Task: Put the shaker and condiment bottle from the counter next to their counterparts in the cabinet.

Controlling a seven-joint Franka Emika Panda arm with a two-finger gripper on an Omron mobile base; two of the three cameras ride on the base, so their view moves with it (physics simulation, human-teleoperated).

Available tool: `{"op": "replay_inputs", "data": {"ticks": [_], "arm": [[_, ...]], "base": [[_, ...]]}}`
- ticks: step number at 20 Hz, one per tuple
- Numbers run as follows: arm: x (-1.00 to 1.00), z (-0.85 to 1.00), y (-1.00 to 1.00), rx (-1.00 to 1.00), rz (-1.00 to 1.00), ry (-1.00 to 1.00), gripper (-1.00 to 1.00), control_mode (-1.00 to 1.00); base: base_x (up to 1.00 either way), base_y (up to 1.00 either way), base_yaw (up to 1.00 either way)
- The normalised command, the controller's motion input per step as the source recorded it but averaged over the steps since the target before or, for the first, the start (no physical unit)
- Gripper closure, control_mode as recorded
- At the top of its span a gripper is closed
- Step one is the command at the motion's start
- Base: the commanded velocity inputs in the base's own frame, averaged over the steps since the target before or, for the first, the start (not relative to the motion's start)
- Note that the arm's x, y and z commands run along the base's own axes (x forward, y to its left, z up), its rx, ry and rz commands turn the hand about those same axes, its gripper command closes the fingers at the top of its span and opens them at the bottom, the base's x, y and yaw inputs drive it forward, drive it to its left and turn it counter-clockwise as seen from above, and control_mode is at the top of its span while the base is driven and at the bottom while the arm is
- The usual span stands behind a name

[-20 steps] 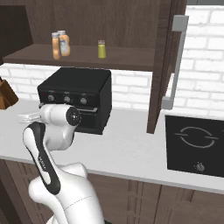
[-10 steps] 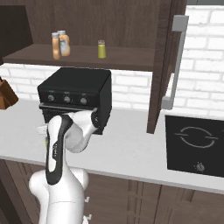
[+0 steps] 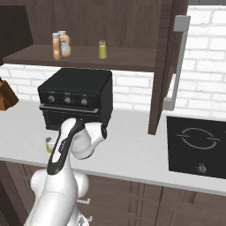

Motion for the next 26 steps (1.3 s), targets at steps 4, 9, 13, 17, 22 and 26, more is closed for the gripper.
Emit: {"op": "replay_inputs", "data": {"ticks": [4,9,13,17,22,26], "arm": [[0.0,-0.15,0.0,0.0,0.09,-0.03,-1.0,-1.0],[0.0,-0.22,0.0,-0.01,0.06,0.01,-1.0,-1.0],[-0.04,-0.32,0.0,-0.01,0.07,0.01,-1.0,-1.0],[-0.1,-0.3,0.0,0.0,0.04,0.0,-1.0,-1.0],[-0.04,-0.19,0.01,0.0,0.01,0.0,-1.0,-1.0],[-0.14,-0.16,0.2,-0.01,0.0,-0.01,-1.0,-1.0]], "base": [[0.0,0.0,0.0],[0.0,0.0,0.0],[0.0,0.0,0.0],[0.0,0.0,0.0],[0.0,0.0,0.0],[0.0,0.0,0.0]]}}
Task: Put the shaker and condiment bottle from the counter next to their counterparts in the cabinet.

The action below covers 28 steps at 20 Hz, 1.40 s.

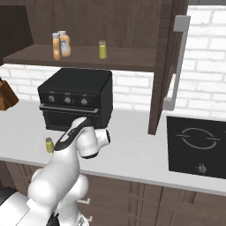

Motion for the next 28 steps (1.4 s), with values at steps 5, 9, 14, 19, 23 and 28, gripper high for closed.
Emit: {"op": "replay_inputs", "data": {"ticks": [5,9,14,19,23,28], "arm": [[-0.1,-0.2,0.34,-0.02,0.0,-0.01,-1.0,-1.0],[0.0,-0.26,0.27,0.0,0.0,0.02,-1.0,-1.0],[0.0,-0.44,0.22,0.0,0.0,0.01,-1.0,-1.0],[0.0,-0.41,0.17,0.0,-0.01,0.0,-1.0,-1.0],[0.0,-0.22,0.05,0.0,0.0,0.0,-1.0,-1.0],[0.0,-0.09,0.09,0.0,-0.03,0.0,-1.0,-1.0]], "base": [[0.0,0.0,0.0],[0.0,0.0,0.0],[0.0,0.0,0.0],[0.0,0.0,0.0],[0.0,0.0,0.0],[0.0,0.0,0.0]]}}
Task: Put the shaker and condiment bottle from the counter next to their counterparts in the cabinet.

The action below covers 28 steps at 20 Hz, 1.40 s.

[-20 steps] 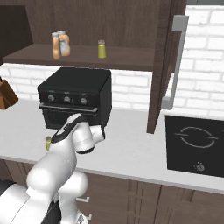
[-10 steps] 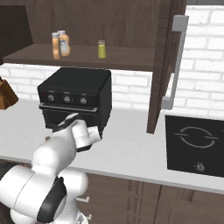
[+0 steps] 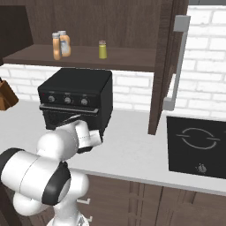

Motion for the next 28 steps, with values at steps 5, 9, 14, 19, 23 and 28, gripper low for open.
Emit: {"op": "replay_inputs", "data": {"ticks": [5,9,14,19,23,28], "arm": [[0.0,-0.04,0.22,0.0,-0.05,0.01,-1.0,-1.0],[0.0,-0.05,0.23,0.0,-0.06,0.02,-1.0,-1.0],[0.0,-0.01,0.16,0.0,-0.05,0.01,-1.0,-1.0],[0.0,0.0,0.06,0.0,-0.05,0.0,-1.0,-1.0],[0.0,0.0,0.03,0.0,-0.05,0.0,-1.0,-1.0],[0.0,-0.05,0.1,0.0,-0.05,0.0,-1.0,-1.0]], "base": [[0.0,0.0,0.0],[0.0,0.0,0.0],[0.0,0.0,0.0],[0.0,0.0,0.0],[0.0,0.0,0.0],[0.0,0.0,0.0]]}}
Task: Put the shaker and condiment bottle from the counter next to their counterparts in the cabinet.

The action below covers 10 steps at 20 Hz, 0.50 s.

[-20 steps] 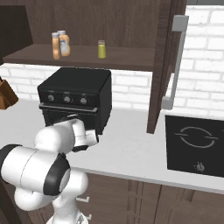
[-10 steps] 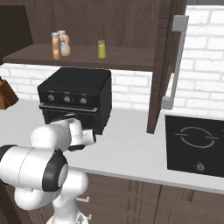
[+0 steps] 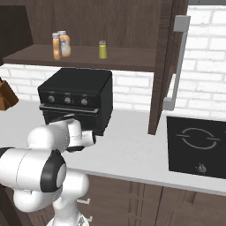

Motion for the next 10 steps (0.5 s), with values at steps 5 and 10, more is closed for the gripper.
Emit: {"op": "replay_inputs", "data": {"ticks": [5,10], "arm": [[0.0,-0.09,0.09,0.0,-0.05,0.0,-1.0,-1.0],[0.18,-0.1,0.0,0.01,-0.04,0.0,-1.0,-1.0]], "base": [[0.0,0.0,0.0],[0.0,0.0,0.0]]}}
